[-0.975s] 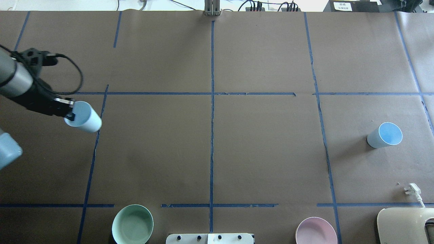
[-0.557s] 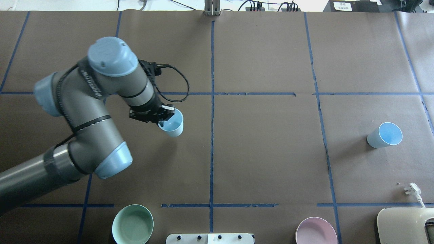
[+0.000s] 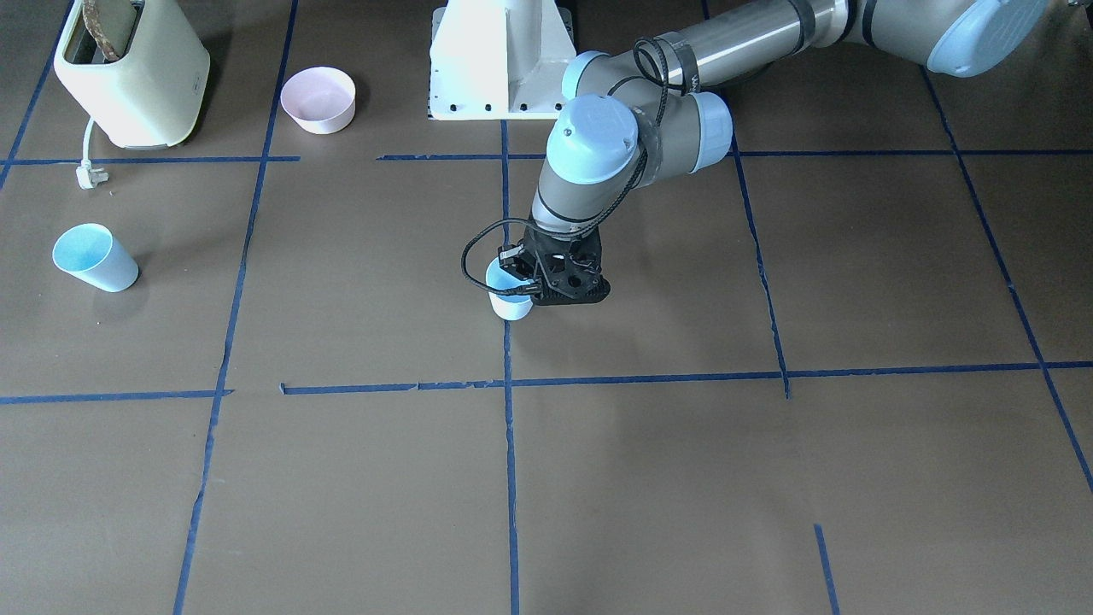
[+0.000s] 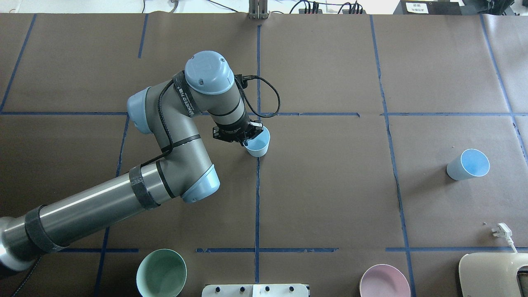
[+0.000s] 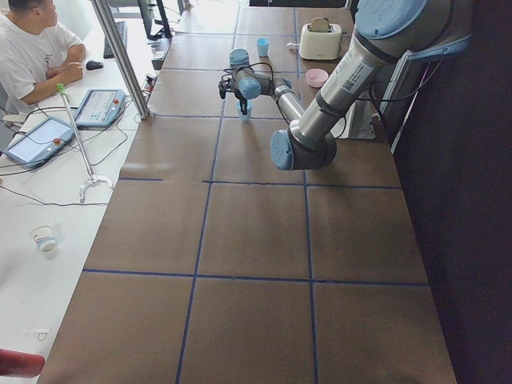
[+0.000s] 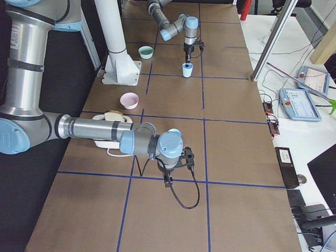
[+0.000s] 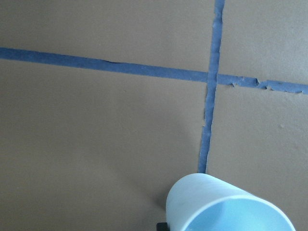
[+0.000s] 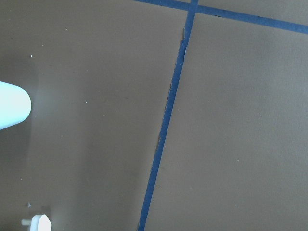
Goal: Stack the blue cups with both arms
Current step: 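Carry the light blue cup with the left gripper to the table center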
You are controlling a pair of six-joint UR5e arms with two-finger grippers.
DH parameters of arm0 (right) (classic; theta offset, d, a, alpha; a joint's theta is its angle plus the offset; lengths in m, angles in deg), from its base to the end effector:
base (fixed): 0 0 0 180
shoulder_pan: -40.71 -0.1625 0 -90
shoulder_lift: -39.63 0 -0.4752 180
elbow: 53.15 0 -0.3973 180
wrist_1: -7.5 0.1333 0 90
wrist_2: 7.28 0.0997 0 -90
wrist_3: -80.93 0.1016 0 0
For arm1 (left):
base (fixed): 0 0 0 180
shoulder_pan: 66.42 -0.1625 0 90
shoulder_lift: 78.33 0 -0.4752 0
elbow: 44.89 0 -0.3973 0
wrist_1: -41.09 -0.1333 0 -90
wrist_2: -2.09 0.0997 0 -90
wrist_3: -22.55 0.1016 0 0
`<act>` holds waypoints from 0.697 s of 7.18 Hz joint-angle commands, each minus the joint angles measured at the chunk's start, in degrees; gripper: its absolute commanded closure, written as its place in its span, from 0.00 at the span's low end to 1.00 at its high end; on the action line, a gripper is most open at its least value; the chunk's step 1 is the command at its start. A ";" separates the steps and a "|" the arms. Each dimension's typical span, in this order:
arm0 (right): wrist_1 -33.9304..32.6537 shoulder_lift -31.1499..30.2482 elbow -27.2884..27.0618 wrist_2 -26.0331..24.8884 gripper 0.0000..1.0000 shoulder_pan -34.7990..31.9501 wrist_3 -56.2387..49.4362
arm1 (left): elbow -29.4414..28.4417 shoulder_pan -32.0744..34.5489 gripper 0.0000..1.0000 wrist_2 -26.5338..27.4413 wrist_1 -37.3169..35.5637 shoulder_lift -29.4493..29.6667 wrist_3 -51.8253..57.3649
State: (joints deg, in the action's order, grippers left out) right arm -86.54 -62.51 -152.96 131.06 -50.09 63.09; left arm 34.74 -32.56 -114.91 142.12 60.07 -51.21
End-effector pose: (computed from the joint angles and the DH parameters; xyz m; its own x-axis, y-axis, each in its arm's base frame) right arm 0.0628 -0.3878 0.7214 0.6358 -0.2167 0.7408 0.1901 0.9742 0.1219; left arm 0.6174 -0.5192 0.2172 0.5816 -0.0902 -0.8085 0.0510 0.9959 -0.0744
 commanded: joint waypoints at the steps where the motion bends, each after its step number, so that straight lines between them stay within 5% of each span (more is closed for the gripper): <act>1: 0.00 0.00 -0.03 0.00 0.00 0.00 0.00 | -0.62 -0.63 0.26 0.19 0.22 -0.14 0.02; 2: 0.09 0.00 -0.03 0.00 0.00 0.00 -0.09 | -0.44 -0.64 0.00 0.19 0.22 -0.06 0.19; 5: 0.09 1.23 -0.12 -0.09 0.00 0.27 -0.35 | 9.96 1.47 0.00 -1.30 -10.27 -1.71 3.07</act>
State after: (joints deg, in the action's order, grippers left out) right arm -86.50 -61.69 -153.03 131.00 -49.92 62.94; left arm 39.28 -32.04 -115.63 137.77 59.55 -50.05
